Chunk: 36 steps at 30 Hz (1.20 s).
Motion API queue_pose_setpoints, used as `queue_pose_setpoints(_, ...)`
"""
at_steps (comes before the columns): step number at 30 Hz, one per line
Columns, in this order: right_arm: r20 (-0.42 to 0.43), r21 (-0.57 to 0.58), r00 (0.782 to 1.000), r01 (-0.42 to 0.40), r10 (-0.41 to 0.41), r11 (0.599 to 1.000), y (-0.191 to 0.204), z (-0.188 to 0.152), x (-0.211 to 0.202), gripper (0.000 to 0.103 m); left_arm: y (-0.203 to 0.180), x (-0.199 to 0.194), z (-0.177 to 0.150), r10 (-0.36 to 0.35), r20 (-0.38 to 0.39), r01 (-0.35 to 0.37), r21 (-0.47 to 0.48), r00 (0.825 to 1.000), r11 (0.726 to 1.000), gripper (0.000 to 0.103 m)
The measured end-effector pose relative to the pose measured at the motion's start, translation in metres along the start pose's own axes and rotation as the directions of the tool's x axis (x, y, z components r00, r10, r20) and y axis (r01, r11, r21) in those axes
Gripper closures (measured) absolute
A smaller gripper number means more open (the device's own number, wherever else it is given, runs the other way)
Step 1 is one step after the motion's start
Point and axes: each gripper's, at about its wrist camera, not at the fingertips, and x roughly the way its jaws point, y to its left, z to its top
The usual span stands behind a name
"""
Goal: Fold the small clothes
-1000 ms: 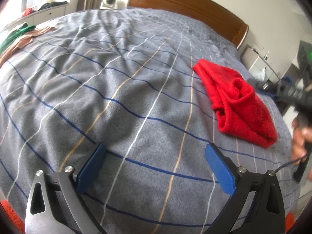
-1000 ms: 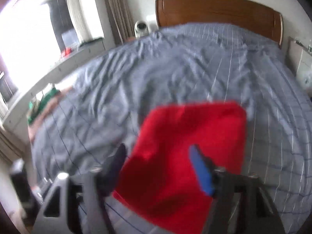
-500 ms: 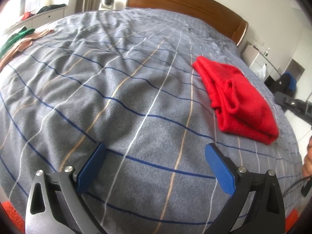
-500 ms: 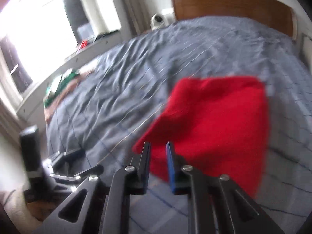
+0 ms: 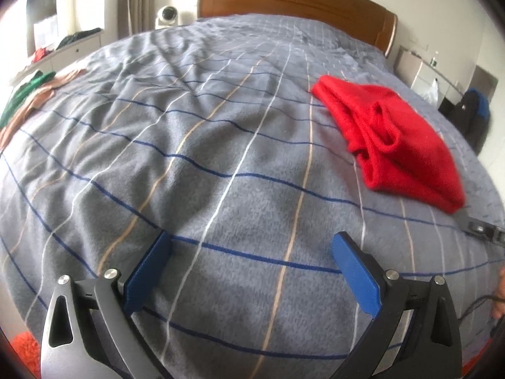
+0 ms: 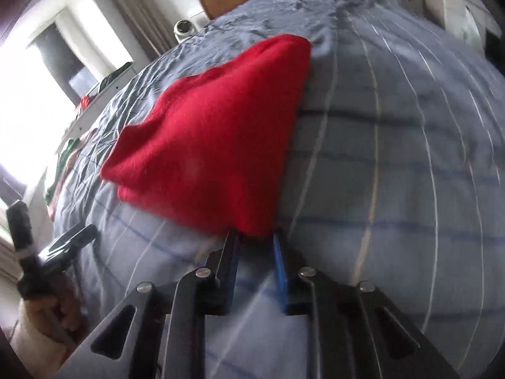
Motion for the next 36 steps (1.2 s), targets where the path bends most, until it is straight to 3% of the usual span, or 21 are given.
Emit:
queue_pose_setpoints(3,0.038,-0.027,0.999,0.012,-0.011,1.0,0.0,-0.017,-0.02,0.078,-0.001,-0.001,-0.001,0.01,-0.001,-0.01,0.003,1.0,1.0,0.001)
queue_pose_setpoints(5,0.056,-0.025,0.998,0.004,-0.002,1.0,-0.003,-0.027,-0.03,0.064,0.0,-0.007,0.001,-0.004,-0.008,0.004,-0.012,1.0,1.0,0.001)
queue_pose_setpoints(8,0.088,0.014,0.996,-0.012,0.01,1.0,-0.019,-0.038,-0.048,0.047,0.004,-0.015,0.024,-0.112,0.003,0.112,-0.08,0.994,0.991,0.001)
queue_pose_setpoints(12,0.114,0.075,0.993,-0.029,0.02,0.997,-0.031,-0.022,-0.053,0.037,0.006,0.002,0.08,-0.26,-0.003,0.254,-0.21,0.966,0.944,0.001)
queue_pose_setpoints(15,0.146,0.131,0.988,-0.078,0.059,0.988,-0.036,0.014,-0.045,0.036,-0.018,0.043,0.113,-0.365,-0.128,0.336,-0.201,0.922,0.92,0.001)
queue_pose_setpoints(17,0.155,0.15,0.984,-0.11,0.087,0.982,-0.034,0.038,-0.035,0.03,-0.038,0.072,0.126,-0.358,-0.219,0.328,-0.163,0.908,0.93,0.002)
queue_pose_setpoints(20,0.132,0.172,0.983,-0.151,0.13,0.973,-0.027,0.079,-0.004,0.029,-0.055,0.095,0.13,-0.292,-0.257,0.269,-0.119,0.921,0.956,0.002)
queue_pose_setpoints(23,0.064,0.223,0.983,-0.183,0.172,0.958,-0.026,0.101,0.035,0.027,-0.062,0.107,0.129,-0.267,-0.283,0.246,-0.109,0.921,0.963,0.001)
queue_pose_setpoints(26,0.033,0.262,0.988,-0.154,0.151,0.953,-0.023,0.11,0.071,0.027,-0.069,0.111,0.128,-0.249,-0.289,0.236,-0.082,0.924,0.968,0.003)
queue_pose_setpoints(27,0.038,0.244,0.989,-0.148,0.143,0.958,-0.017,0.112,0.076,0.028,-0.072,0.112,0.128,-0.251,-0.294,0.241,-0.071,0.922,0.968,0.014)
queue_pose_setpoints(28,0.039,0.211,0.991,-0.134,0.128,0.968,-0.008,0.114,0.08,0.037,-0.077,0.115,0.128,-0.25,-0.305,0.246,-0.05,0.919,0.968,0.034)
queue_pose_setpoints(29,0.045,0.183,0.994,-0.109,0.102,0.977,0.0,0.116,0.081,0.05,-0.082,0.114,0.127,-0.254,-0.313,0.26,-0.022,0.915,0.965,0.043)
queue_pose_setpoints(30,0.056,0.161,0.995,-0.086,0.078,0.983,0.007,0.115,0.079,0.056,-0.086,0.111,0.126,-0.272,-0.313,0.284,-0.007,0.91,0.959,0.071)
queue_pose_setpoints(31,0.063,0.129,0.997,-0.055,0.047,0.99,0.015,0.116,0.077,0.065,-0.091,0.109,0.126,-0.288,-0.314,0.305,0.007,0.905,0.952,0.08)
queue_pose_setpoints(34,0.116,-0.069,0.987,0.118,-0.109,0.991,0.054,0.111,0.065,0.071,-0.106,0.089,0.133,-0.243,-0.254,0.274,0.093,0.936,0.957,0.086)
queue_pose_setpoints(36,0.168,-0.122,0.976,0.163,-0.141,0.979,0.067,0.11,0.055,0.071,-0.107,0.073,0.144,-0.277,-0.21,0.3,0.088,0.938,0.95,0.087)
